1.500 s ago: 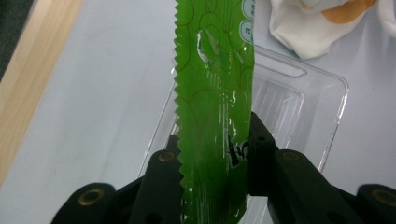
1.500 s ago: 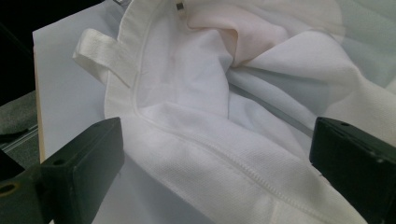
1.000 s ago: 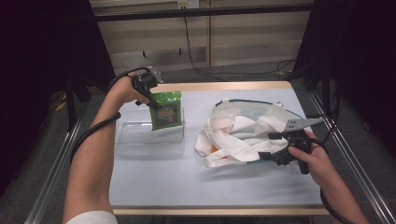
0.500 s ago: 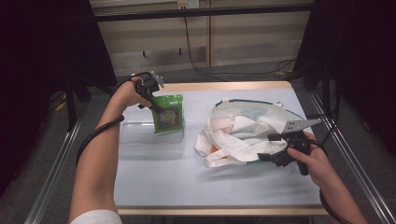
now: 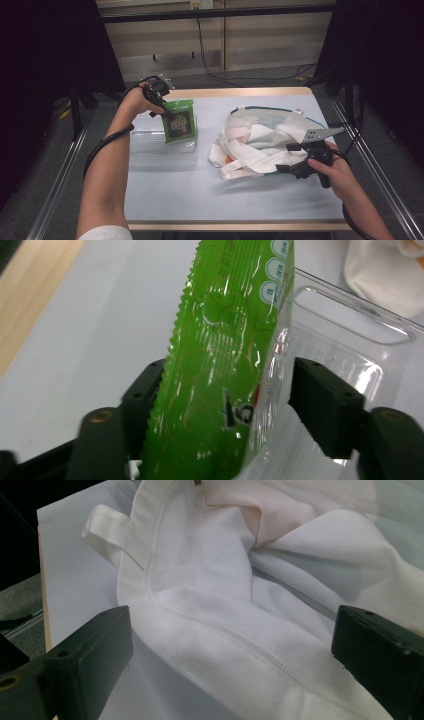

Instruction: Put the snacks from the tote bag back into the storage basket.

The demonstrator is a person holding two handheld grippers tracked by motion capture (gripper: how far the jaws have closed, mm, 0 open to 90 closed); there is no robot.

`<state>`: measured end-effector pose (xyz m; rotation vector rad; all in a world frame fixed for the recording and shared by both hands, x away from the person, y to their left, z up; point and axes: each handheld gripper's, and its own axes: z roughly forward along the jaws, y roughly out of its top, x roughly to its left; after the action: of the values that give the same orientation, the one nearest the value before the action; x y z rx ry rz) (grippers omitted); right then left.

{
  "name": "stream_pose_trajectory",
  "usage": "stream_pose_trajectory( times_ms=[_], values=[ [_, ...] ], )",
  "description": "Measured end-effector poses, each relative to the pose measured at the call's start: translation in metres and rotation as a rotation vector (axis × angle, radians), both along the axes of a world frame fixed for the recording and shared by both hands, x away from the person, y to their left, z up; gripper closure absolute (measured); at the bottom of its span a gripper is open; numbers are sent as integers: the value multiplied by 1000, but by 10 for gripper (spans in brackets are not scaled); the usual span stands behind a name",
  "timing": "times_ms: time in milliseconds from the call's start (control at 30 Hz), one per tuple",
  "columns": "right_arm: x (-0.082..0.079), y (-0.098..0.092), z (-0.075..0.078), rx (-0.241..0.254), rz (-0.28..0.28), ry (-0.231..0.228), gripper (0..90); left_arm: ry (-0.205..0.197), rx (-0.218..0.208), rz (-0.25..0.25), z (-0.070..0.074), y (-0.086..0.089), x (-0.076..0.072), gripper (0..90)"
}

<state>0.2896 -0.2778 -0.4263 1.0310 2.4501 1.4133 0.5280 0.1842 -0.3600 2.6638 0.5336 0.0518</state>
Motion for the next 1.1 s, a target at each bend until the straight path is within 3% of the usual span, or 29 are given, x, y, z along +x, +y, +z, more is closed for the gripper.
stream_pose_trajectory(
  times_ms=[200,267,300,333,367,400,433,467,500,533,567,633,700,767,867,900,933,1100],
  values=[
    [0,0,0,0,0,-1,29,-15,-16,53,2,5,-1,195],
    [0,0,0,-3,-5,-4,29,-27,-3,75,5,8,-1,164],
    [0,0,0,-5,-4,-2,29,-25,20,49,6,10,0,146],
    [0,0,0,-6,-5,-1,30,-20,-1,86,5,10,-3,135],
    [-1,0,0,-8,-6,0,30,-31,17,61,6,12,-2,128],
    [-1,0,0,-8,-7,2,29,-24,20,65,7,14,-3,122],
    [-1,0,0,-7,-6,1,30,-21,-10,105,5,14,-6,114],
    [-1,1,0,-10,-3,-4,29,-19,-8,112,5,15,-7,105],
    [-1,1,0,-11,-1,-4,29,-18,21,92,7,18,-6,101],
    [-1,2,1,-10,1,-7,29,-16,-1,127,5,19,-9,96],
    [-1,3,1,-10,1,-7,29,-9,18,118,6,21,-9,87],
    [-1,4,2,-12,8,-8,29,-6,1,136,6,25,-12,77],
    [-1,5,2,-11,10,-9,29,0,-47,184,4,26,-16,76],
    [-2,6,3,-7,13,-9,29,1,-28,166,6,30,-19,74],
    [-1,6,3,-11,17,-14,29,-1,-42,176,6,34,-25,74],
    [-1,6,3,-10,17,-14,29,1,-67,198,4,34,-28,74],
    [-1,6,3,-10,18,-15,29,6,-45,172,5,37,-29,74],
    [-2,9,3,-12,26,-15,29,6,-56,164,1,41,-38,74]
  ],
)
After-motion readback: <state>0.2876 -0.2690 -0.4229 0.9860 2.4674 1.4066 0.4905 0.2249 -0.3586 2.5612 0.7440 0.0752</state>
